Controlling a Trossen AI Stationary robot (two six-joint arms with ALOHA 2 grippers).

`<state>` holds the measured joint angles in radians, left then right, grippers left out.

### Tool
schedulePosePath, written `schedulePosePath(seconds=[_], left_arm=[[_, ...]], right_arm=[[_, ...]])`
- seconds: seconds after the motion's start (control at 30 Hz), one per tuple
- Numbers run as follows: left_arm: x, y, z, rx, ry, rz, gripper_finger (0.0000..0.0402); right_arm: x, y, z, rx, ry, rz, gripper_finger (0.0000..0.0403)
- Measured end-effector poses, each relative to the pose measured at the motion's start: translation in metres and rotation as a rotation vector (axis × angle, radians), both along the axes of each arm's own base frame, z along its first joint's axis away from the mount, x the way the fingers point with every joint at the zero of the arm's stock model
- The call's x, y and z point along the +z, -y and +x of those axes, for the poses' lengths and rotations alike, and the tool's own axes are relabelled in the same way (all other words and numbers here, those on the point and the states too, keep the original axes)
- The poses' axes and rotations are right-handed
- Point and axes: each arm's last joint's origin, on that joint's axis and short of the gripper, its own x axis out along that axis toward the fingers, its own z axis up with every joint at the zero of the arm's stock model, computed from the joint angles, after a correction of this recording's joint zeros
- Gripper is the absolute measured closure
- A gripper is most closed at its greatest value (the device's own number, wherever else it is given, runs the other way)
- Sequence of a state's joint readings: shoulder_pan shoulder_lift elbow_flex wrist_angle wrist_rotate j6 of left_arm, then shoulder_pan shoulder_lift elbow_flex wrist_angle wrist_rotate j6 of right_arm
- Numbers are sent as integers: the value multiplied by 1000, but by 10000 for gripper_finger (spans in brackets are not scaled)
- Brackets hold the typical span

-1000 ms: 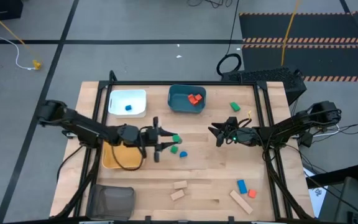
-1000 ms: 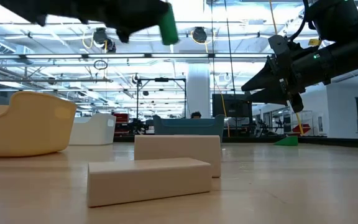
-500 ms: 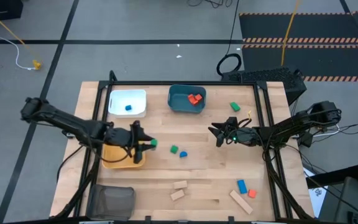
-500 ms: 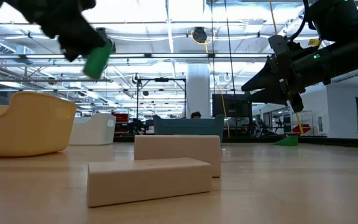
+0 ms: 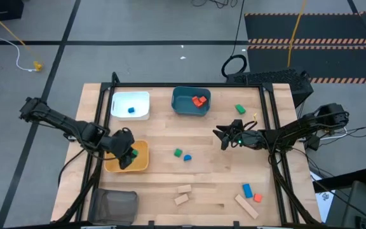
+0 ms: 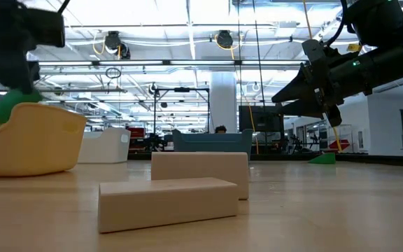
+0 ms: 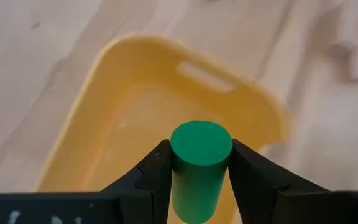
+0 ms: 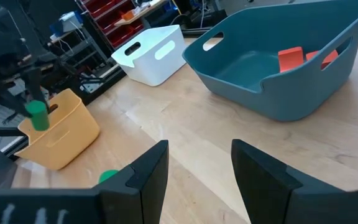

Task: Sort & place blocks by color
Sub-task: Put the top left green wooden block into the yellow bin, then put the top left brown wooden block into the black bin

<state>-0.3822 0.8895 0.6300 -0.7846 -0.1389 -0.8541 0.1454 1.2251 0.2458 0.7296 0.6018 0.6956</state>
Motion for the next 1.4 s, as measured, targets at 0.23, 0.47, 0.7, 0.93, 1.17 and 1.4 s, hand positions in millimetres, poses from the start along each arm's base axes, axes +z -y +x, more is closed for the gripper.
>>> schedulePosePath(seconds=[0.23,0.47,0.7,0.93,1.17,1.4], left_arm=[[-9,-2,-2,44,-108,56,268],[-15,0,2,75,-148,53,226],[-19,1,6,70,-164,78,171],[-15,-3,14,67,-83,64,157],[-7,-1,30,-16,76,18,158],[9,5,47,-120,321,-1,158]], right_arm=[[0,4,0,-18,-1,-1,237],[0,4,0,-20,1,-2,236],[0,4,0,-21,-1,-3,236],[4,4,1,-21,40,4,236],[11,4,3,-10,105,-19,236],[15,-2,7,97,120,-5,236]])
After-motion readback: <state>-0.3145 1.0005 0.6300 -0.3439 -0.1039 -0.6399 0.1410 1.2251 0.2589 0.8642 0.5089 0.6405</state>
